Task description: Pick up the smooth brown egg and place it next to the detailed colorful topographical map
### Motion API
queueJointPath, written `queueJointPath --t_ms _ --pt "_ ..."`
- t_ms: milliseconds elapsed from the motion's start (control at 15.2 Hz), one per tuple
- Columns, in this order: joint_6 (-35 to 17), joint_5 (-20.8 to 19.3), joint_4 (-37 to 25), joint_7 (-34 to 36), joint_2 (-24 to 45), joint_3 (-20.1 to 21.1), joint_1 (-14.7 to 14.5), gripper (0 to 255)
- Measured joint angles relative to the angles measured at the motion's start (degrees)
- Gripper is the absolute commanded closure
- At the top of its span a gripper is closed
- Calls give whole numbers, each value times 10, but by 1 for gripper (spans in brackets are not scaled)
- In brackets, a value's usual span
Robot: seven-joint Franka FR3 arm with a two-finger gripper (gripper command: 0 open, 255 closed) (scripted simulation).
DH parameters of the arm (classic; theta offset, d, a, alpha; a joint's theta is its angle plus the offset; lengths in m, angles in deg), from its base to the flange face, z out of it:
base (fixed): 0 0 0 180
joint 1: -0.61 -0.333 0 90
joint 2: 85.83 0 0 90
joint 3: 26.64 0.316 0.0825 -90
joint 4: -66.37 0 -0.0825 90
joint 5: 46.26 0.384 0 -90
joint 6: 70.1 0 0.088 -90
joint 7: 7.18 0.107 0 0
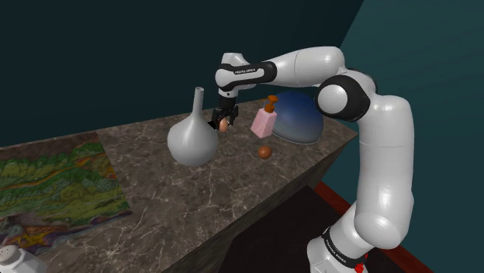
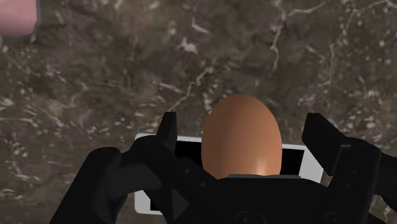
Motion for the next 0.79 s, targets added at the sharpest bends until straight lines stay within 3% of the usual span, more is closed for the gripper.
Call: queueJointPath --t_ms 66,132,792 --pt "0 0 0 0 0 0 0 0" --pt "0 0 0 0 0 0 0 255" --pt "0 0 0 0 0 0 0 255"
